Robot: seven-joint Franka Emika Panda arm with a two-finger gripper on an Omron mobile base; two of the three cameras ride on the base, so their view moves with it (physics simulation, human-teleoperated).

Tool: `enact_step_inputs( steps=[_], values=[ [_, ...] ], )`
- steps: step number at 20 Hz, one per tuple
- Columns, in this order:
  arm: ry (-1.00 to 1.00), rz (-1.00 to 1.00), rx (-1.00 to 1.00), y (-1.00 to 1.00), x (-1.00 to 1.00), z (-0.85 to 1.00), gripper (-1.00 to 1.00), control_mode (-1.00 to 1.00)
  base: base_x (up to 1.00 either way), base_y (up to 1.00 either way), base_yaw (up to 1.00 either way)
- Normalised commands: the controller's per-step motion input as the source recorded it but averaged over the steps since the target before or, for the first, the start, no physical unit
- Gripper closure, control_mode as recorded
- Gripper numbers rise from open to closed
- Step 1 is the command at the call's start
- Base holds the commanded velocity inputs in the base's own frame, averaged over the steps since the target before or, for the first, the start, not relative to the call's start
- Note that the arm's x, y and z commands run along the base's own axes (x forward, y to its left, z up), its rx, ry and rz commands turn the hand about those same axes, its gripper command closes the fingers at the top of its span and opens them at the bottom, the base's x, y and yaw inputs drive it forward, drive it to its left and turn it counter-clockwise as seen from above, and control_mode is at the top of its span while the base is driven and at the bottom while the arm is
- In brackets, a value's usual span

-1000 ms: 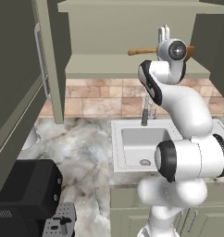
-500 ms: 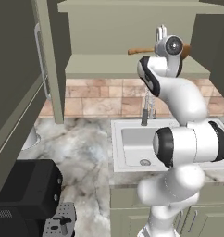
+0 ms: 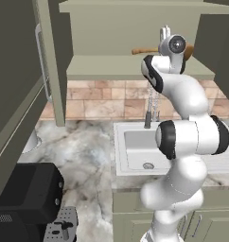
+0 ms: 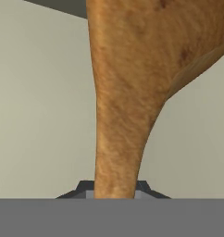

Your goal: Organize the utensils by type. Pick up the wooden spoons from the counter and place them in the open cabinet. Then pick up the metallic utensils from the counter and place them in the open drawer.

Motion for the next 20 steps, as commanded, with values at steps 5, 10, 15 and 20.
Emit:
enact_step_inputs(
  steps=[5,10,15,20],
  values=[
    [0.00,0.00,0.01,-0.24,0.39,-0.36,1.00,-1.00,0.00,0.00,0.00],
    [0.00,0.00,0.00,-0.13,0.51,-0.47,-1.00,-1.00,0.00,0.00,0.00],
    [0.00,0.00,0.00,-0.10,0.62,-0.51,-1.00,-1.00,0.00,0.00,0.00],
    [-0.05,0.00,0.00,-0.13,0.31,-0.44,-1.00,-1.00,0.00,0.00,0.00]
  ],
)
